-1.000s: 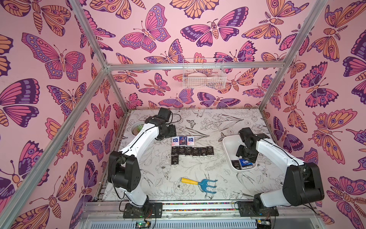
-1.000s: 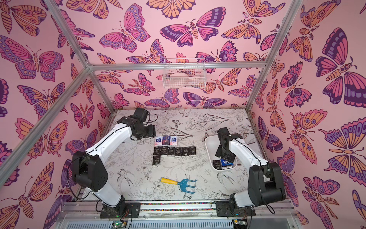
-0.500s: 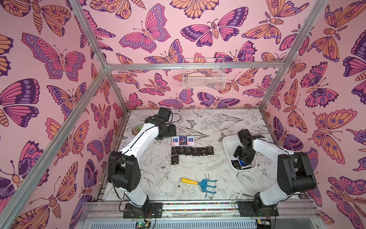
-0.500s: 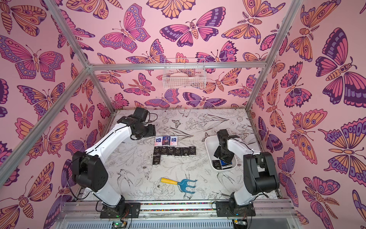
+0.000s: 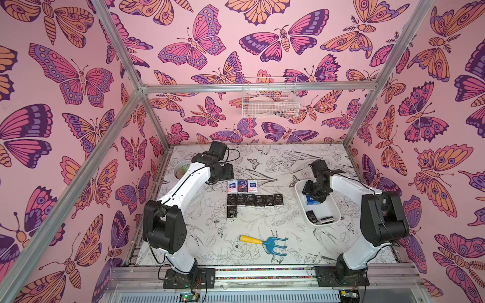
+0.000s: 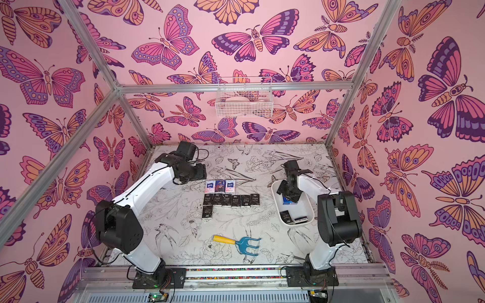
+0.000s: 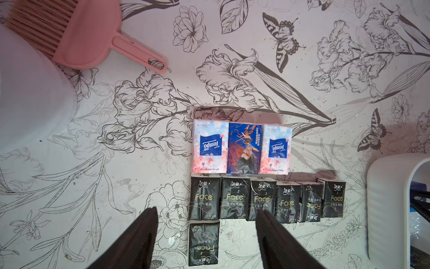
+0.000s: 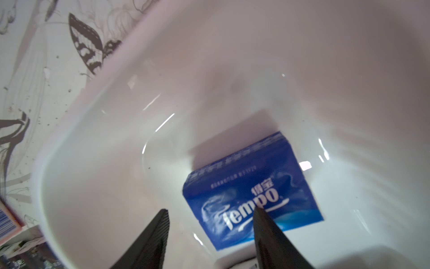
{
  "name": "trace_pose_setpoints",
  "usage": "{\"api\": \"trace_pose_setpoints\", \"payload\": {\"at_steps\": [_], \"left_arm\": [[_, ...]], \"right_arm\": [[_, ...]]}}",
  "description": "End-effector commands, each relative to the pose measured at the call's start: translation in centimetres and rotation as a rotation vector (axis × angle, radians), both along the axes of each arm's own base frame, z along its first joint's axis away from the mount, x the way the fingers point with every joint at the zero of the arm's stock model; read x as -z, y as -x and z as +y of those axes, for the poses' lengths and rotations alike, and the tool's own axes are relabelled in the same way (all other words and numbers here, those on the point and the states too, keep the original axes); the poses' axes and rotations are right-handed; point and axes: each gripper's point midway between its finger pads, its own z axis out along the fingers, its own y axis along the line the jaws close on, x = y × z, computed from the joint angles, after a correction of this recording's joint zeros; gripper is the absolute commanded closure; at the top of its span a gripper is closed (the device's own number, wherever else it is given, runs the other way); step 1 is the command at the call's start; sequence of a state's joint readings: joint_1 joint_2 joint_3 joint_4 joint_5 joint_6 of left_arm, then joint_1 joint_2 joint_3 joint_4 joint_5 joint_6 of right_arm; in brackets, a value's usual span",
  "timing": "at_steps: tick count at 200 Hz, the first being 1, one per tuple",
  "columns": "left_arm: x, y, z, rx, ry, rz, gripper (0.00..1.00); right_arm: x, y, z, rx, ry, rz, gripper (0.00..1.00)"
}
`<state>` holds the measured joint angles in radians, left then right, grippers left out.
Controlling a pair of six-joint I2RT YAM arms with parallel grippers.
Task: Take the pocket tissues out of the storage box
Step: Move the pocket tissues to the storage box.
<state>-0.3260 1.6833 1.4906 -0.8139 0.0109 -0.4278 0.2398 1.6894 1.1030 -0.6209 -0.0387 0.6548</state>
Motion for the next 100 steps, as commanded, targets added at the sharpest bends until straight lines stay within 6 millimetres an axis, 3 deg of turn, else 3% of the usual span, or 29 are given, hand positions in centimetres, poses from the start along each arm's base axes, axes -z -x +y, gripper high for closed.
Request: {"api": "trace_pose_setpoints", "payload": {"at_steps": [1,16,55,100], "left_arm": [[-0.6,0.2,-0.3,0.001,0.003,0.001,0.27],[-0.6,0.1,-0.5,0.004,0.003,0.001,0.27],[-0.7,0.3,-0.9,0.016,-0.003,0.0,0.27],[-1.1,0.7,-0.5,0.015,-0.019,-0.002,0.27]], "right_arm": [[-2.5,0.5,0.1,0.011,-0.017,-0.064,0.38],[-2.8,1.2,-0.3,0.049,-0.024,-0.08,0.37],[-0.6,2.8,-1.0,0.171,-0.05,-0.048,0.36],[0.0,2.2,-1.9,0.252,-0.047,-0.116,0.35]]}}
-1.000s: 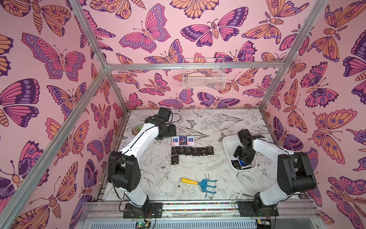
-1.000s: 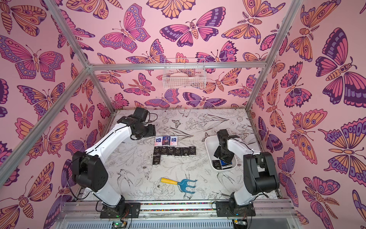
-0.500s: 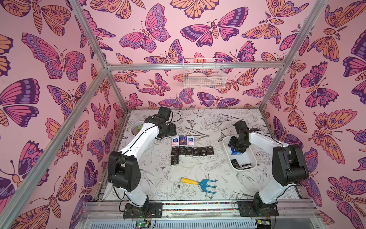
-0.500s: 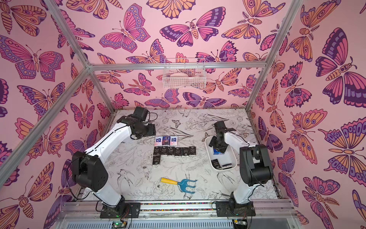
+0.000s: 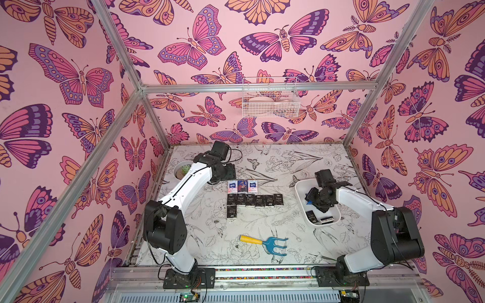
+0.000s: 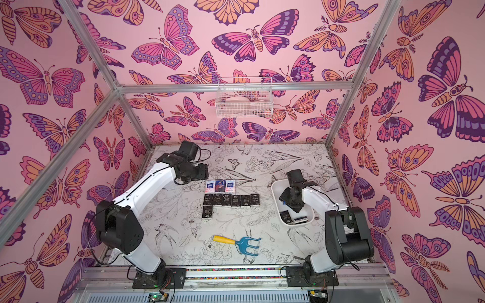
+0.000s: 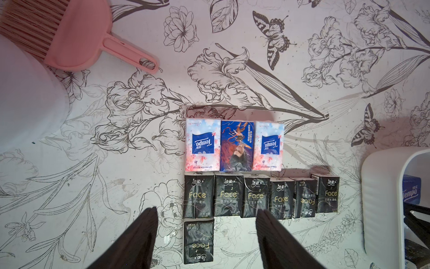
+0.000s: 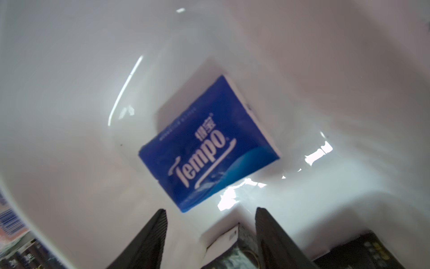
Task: Take the pocket tissues out of the storage box
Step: Move the pocket tissues to the storage box, then pick up the pocket tissues from the storage box.
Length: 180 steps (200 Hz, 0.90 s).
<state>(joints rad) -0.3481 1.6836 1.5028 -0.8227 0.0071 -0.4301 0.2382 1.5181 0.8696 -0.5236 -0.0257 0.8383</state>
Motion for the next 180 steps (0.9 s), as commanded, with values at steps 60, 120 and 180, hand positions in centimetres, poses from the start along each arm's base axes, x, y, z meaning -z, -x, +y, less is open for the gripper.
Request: {"api": "trace_pose_setpoints", "payload": {"at_steps": [60,120,180], "left_arm": [[-1.3,0.7,0.6,-0.007,-0.025,-0.007,0.27],[-1.2,0.8,0.5,-0.005,-0.033,-0.003,0.27],[-1.3,0.8,0.4,-0.005,-0.033,-0.001,0.27]], "right_arm": [[-1.0,-3.7,-1.3,0.097,0.0,-0.189,0.36],[0.6,-4.8,-1.3,0.133,-0.054,-0.195,0.38],[3.5,-4.3,-1.3,0.127,-0.041,-0.109,0.47]]}}
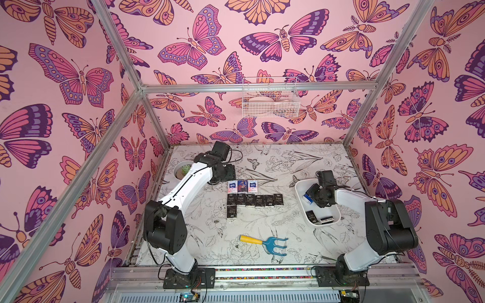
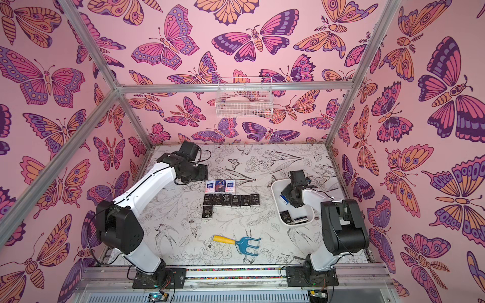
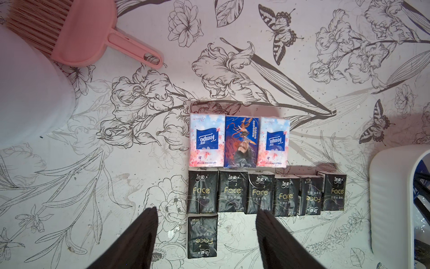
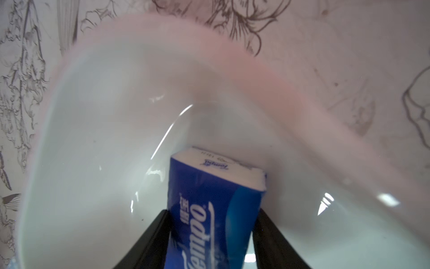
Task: Take the pocket tissues out of the storage box
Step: Pick up the pocket tissues from the storage box.
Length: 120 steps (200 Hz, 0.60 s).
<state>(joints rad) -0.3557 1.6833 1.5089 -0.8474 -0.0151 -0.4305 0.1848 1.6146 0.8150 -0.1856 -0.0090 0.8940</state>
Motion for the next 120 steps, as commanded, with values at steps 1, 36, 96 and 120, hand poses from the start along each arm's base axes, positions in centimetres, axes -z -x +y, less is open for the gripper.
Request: {"api": "trace_pose_setpoints", "payload": {"at_steps": [1,36,96,120], "left_arm": [[-1.3,0.5,0.2,-0.003,-0.01,-0.012,0.27],[-1.6,0.4,0.1,-0.002,-0.007,-0.017,0.27],[-2.4,0.2,0.0,0.0,-0.006,-0.03,0.27],[-2.6,0.2,0.0,-0.001,-0.007,-0.036,0.27]], "right_arm": [[2.0,1.1,-0.3,0.014,-0.001,0.073,0.47],[1.1,1.0,-0.5,0.003,0.01,0.063,0.57],[-4.8,0.0,-0.3,-0.107,0.062,-0.008,0.64],[-7.2,-0.4,0.3,-0.161,0.066,-0.045,0.65]]}}
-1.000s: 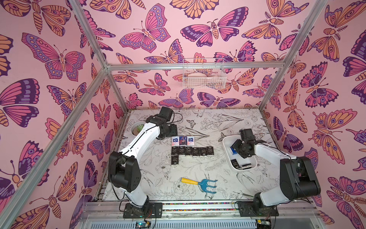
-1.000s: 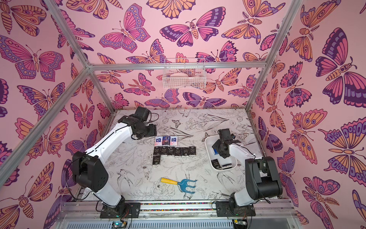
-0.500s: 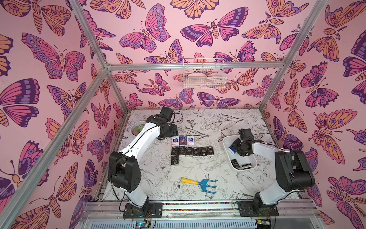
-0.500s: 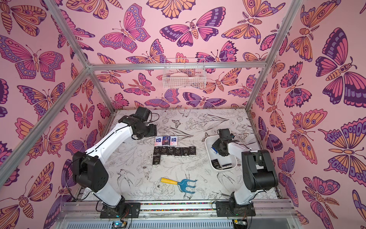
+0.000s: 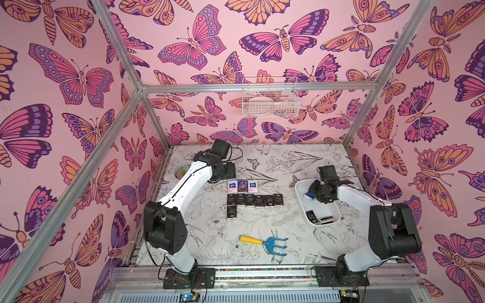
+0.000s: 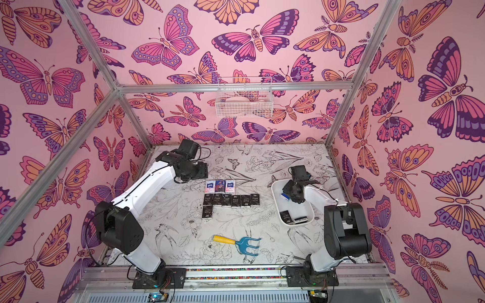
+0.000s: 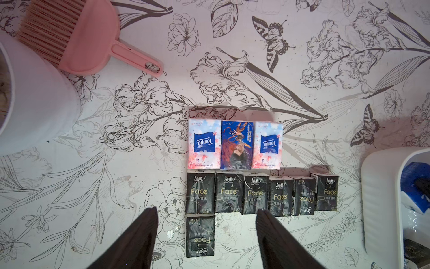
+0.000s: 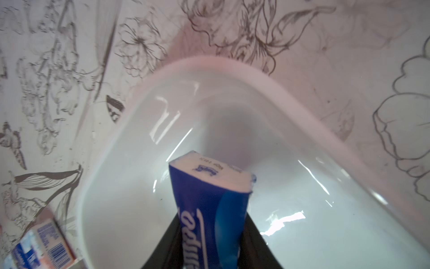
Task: Take the pocket tissues out of the storage box
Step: Pick up the pocket tissues from the storage box, then place the pocket tissues at the center of the board.
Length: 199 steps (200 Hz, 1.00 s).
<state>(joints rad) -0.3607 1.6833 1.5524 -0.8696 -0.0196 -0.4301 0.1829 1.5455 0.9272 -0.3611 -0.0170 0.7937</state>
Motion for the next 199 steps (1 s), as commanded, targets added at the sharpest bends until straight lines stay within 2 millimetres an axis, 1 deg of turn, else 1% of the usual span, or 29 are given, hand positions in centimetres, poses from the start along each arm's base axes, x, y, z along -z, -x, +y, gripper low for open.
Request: {"api": "trace_pose_setpoints", "payload": {"at_steps": [1,18,33,44,55,59,62,65,81,99,109,131,157,176,186,199], "left_arm": [[-1.3,0.5,0.3,-0.005,-0.01,-0.016,0.27],[-1.4,0.4,0.2,-0.004,-0.007,-0.019,0.27],[-1.6,0.3,0.2,-0.004,-0.006,-0.022,0.27],[-1.7,0.2,0.2,-0.003,-0.005,-0.027,0.27],[-1.9,0.2,0.2,-0.003,-0.007,-0.03,0.27],[-1.9,0.1,0.2,-0.003,-0.008,-0.03,0.27],[-1.9,0.1,0.2,-0.004,-0.009,-0.03,0.27],[-1.9,0.2,0.3,-0.004,-0.009,-0.031,0.27],[-2.0,0.3,0.5,-0.006,-0.02,-0.035,0.27],[-2.1,0.5,0.8,-0.007,-0.03,-0.036,0.27],[-2.2,0.6,0.9,-0.008,-0.035,-0.039,0.27],[-2.1,0.7,1.2,-0.01,-0.042,-0.037,0.26],[-1.9,0.6,1.2,-0.014,-0.043,-0.033,0.27],[-1.6,0.7,1.2,-0.015,-0.041,-0.024,0.27],[-1.5,0.7,1.3,-0.016,-0.046,-0.023,0.27],[-1.4,0.8,1.5,-0.016,-0.056,-0.024,0.26]], "right_arm": [[-3.1,-0.1,0.3,-0.074,0.025,-0.033,0.66],[-4.7,-0.5,1.3,-0.12,0.01,-0.062,0.66],[-6.4,-1.2,3.2,-0.19,0.0,-0.111,0.66],[-7.7,-1.9,5.3,-0.262,0.001,-0.151,0.66],[-8.6,-2.6,7.9,-0.346,-0.003,-0.179,0.66],[-8.6,-2.7,8.8,-0.376,-0.004,-0.176,0.66],[-9.1,-2.9,9.5,-0.4,-0.006,-0.19,0.66],[-8.4,-3.1,10.3,-0.424,-0.008,-0.172,0.66],[-7.8,-3.9,13.7,-0.531,-0.004,-0.165,0.66],[-6.6,-4.8,16.4,-0.609,0.0,-0.156,0.66],[-5.3,-5.2,17.7,-0.646,-0.013,-0.136,0.66],[-3.0,-5.6,19.6,-0.709,-0.023,-0.11,0.66],[-0.4,-5.9,21.2,-0.757,-0.029,-0.1,0.65],[1.1,-6.0,22.2,-0.778,-0.039,-0.089,0.64],[1.7,-5.9,22.7,-0.793,-0.043,-0.08,0.62],[2.2,-5.5,23.0,-0.811,-0.041,-0.065,0.55]]}}
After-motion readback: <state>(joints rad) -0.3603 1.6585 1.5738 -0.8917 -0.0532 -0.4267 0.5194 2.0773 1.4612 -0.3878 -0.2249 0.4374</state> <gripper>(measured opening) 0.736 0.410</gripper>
